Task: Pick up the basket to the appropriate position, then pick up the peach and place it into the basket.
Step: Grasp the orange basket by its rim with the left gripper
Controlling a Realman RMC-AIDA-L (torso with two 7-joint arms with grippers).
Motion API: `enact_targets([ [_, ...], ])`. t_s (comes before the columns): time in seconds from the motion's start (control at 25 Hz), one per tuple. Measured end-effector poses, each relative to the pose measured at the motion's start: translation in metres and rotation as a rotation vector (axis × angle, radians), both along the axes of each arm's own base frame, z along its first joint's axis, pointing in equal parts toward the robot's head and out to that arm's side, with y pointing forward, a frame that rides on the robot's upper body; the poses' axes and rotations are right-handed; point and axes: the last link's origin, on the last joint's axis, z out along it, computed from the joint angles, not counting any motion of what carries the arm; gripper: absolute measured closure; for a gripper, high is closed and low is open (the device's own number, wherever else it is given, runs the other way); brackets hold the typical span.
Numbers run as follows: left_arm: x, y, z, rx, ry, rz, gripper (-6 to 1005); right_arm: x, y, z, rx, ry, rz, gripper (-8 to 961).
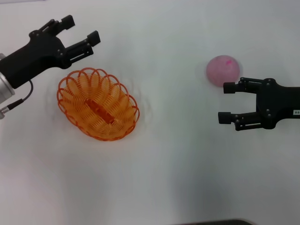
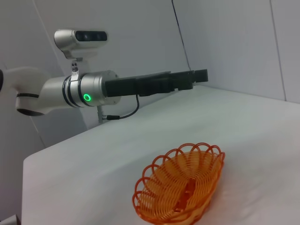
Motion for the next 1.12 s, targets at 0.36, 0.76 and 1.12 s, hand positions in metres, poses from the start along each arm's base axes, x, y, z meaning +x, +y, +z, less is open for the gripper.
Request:
enact_targets([
  [0.36,-0.009,0.010,-0.004,0.068,0.032,0.073,105,-0.001,0.001,-0.001,0.005,0.005,0.007,7],
  [0.76,-0.013,0.012,-0.001,0.087,0.052,0.087,107,-0.001,0.001,-0.002,0.016,0.005,0.015,7],
  [1.12,-0.011,0.025,0.000,0.014,0.121,0.147,108,-0.001,0.004,-0.005,0.026,0.000,0.008,7],
])
